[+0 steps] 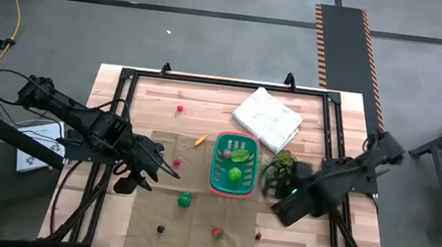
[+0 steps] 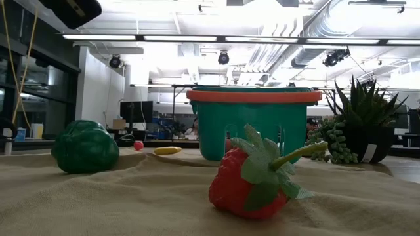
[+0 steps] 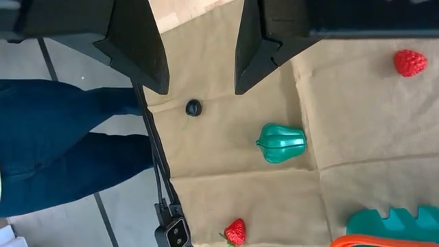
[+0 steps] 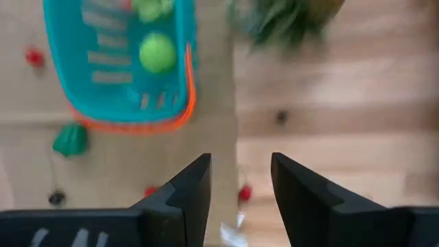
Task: Pick and placing Produce into tupperware
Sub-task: Put the bottom red cherry into the blue basket
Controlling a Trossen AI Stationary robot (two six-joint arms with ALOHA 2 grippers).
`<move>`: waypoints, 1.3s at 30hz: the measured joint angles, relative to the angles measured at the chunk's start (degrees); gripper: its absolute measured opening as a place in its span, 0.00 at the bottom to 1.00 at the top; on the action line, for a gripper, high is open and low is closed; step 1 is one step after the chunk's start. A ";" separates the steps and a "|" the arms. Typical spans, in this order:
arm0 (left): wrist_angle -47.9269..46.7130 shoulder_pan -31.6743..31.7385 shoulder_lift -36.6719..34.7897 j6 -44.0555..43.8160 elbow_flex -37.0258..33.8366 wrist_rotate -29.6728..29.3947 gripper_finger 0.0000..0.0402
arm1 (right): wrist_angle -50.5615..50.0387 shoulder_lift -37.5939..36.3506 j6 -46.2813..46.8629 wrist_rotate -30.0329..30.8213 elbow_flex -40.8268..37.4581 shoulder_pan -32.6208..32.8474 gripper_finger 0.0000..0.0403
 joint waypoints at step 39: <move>-0.50 0.00 0.04 -2.56 0.00 -0.53 0.38 | 45.08 14.75 2.51 -16.94 -20.94 3.29 0.35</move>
